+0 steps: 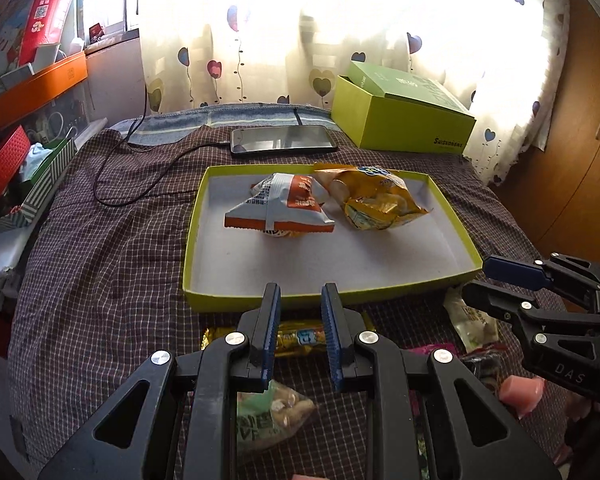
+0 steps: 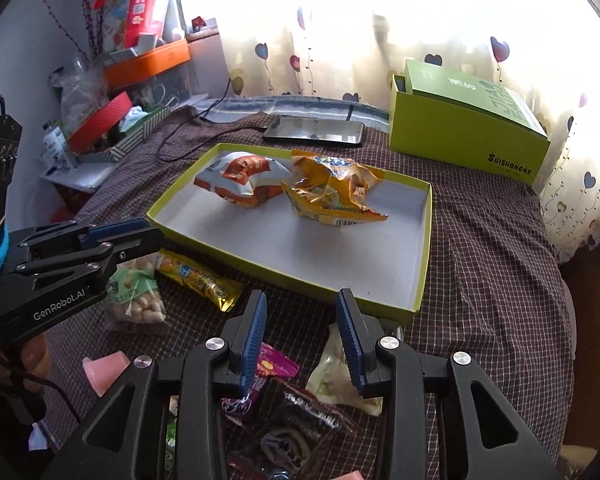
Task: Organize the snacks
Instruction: 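Grasp the pink cup with the red lid with the left tool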
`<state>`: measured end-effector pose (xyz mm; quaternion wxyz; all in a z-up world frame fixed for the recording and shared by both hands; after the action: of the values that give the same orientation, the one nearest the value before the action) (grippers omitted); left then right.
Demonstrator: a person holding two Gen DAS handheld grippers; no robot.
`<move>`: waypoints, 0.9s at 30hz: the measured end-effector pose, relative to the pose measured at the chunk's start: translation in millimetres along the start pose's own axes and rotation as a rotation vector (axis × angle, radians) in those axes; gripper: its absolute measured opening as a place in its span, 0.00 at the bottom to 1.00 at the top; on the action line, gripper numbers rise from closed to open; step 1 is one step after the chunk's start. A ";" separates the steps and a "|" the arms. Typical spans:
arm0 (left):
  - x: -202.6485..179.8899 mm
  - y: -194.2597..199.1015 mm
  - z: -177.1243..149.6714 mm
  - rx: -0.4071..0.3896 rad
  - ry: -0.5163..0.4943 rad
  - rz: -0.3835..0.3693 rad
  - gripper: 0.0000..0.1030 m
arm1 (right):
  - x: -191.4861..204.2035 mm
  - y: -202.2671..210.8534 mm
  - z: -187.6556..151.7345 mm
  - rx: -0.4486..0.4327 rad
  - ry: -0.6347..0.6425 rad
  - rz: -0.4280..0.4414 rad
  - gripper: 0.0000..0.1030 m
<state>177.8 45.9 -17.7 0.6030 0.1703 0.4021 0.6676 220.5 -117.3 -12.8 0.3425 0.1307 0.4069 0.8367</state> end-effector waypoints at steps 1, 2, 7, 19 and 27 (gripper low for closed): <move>-0.6 3.8 -3.9 -0.003 -0.001 -0.005 0.21 | 2.5 2.9 -2.7 -0.003 -0.002 0.000 0.34; -1.0 7.8 -7.9 -0.008 -0.004 -0.008 0.21 | 4.8 5.3 -5.1 -0.006 -0.001 -0.001 0.34; -1.2 25.3 -24.7 -0.033 -0.015 -0.015 0.21 | 15.0 15.3 -17.5 -0.018 0.001 -0.004 0.34; -0.3 37.0 -53.9 -0.025 -0.026 -0.021 0.21 | 25.6 25.7 -35.7 -0.030 0.004 0.017 0.37; -2.1 38.0 -60.4 -0.013 -0.030 -0.030 0.21 | 30.5 27.5 -38.5 -0.033 0.012 0.028 0.39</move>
<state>109.8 25.8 -26.3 0.6199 0.1702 0.3912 0.6585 166.2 -131.3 -17.8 0.3307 0.1258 0.3930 0.8487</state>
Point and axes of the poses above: each gripper's, at about its wrist camera, not at the fingertips, and y roughly against the way its jaws point, x to its left, z to its top, the point moved 6 cm from there along -y, roughly the way its jaws point, and after that the axes turned 13 degrees about y, right-handed, at the moved point
